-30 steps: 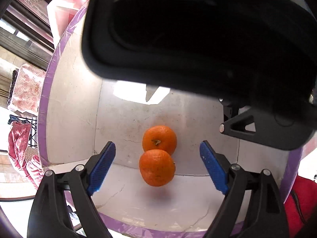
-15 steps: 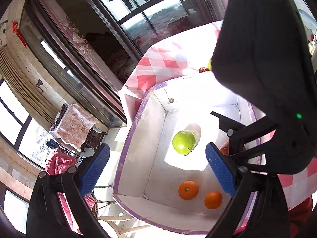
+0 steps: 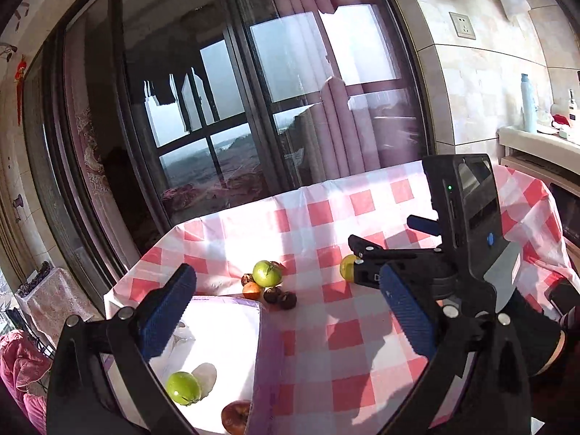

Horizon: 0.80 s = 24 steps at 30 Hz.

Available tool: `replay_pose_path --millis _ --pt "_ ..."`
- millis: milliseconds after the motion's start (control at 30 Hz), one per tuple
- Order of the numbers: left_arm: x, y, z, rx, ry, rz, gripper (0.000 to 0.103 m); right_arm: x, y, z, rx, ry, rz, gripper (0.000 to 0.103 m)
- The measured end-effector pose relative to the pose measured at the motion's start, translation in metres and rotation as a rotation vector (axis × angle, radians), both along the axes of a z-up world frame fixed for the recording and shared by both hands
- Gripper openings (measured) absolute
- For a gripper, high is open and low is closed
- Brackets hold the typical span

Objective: Organize fruits
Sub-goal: 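Move both grippers back to the table toward the yellow pear and mangosteen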

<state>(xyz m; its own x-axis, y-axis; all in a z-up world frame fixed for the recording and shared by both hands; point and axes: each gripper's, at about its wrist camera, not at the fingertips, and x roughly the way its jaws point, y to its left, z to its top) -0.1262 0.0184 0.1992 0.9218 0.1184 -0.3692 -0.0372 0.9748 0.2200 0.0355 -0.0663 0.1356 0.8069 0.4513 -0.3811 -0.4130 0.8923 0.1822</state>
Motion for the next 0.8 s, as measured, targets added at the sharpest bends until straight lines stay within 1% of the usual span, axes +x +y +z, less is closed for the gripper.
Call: replay_pose_path --millis 67,100,167,200,300,333,367,467,533,567,600,700,733,800 --pt "0.020 -0.004 -0.025 -0.086 0.043 -0.029 0.101 0.010 -0.019 -0.028 -0.001 0.045 -0.046 0.092" --pt "0.032 -0.007 -0.040 -0.122 0.069 -0.021 0.101 0.021 -0.028 -0.042 -0.007 0.091 -0.060 0.092" --pt "0.058 -0.002 -0.068 -0.186 0.115 0.015 0.101 0.039 -0.043 -0.065 -0.027 0.176 -0.097 0.092" --pt "0.064 -0.014 -0.086 -0.220 0.148 0.037 0.101 0.047 -0.050 -0.076 -0.037 0.217 -0.113 0.092" --pt "0.101 -0.012 -0.132 -0.300 0.239 0.083 0.101 0.069 -0.060 -0.100 -0.057 0.318 -0.134 0.092" --pt "0.114 0.015 -0.139 -0.320 0.260 0.088 0.101 0.073 -0.059 -0.107 -0.072 0.338 -0.133 0.092" --pt "0.117 0.021 -0.141 -0.333 0.270 0.095 0.101 0.078 -0.057 -0.111 -0.090 0.349 -0.124 0.091" --pt "0.136 0.022 -0.158 -0.357 0.301 0.090 0.101 0.086 -0.040 -0.121 -0.150 0.361 -0.057 0.091" --pt "0.139 0.024 -0.169 -0.362 0.310 0.088 0.101 0.090 -0.028 -0.127 -0.208 0.365 -0.029 0.091" --pt "0.138 0.023 -0.170 -0.372 0.320 0.089 0.101 0.093 -0.022 -0.129 -0.235 0.374 -0.019 0.091" --pt "0.139 0.027 -0.171 -0.399 0.331 0.080 0.101 0.097 -0.019 -0.132 -0.250 0.388 -0.008 0.091" --pt "0.139 0.041 -0.172 -0.484 0.321 0.066 0.101 0.104 -0.016 -0.134 -0.239 0.403 0.034 0.091" --pt "0.137 0.042 -0.170 -0.502 0.317 0.054 0.101 0.108 -0.017 -0.135 -0.225 0.411 0.042 0.091" --pt "0.134 0.044 -0.168 -0.514 0.312 0.044 0.101 0.116 -0.019 -0.137 -0.202 0.435 0.034 0.091"
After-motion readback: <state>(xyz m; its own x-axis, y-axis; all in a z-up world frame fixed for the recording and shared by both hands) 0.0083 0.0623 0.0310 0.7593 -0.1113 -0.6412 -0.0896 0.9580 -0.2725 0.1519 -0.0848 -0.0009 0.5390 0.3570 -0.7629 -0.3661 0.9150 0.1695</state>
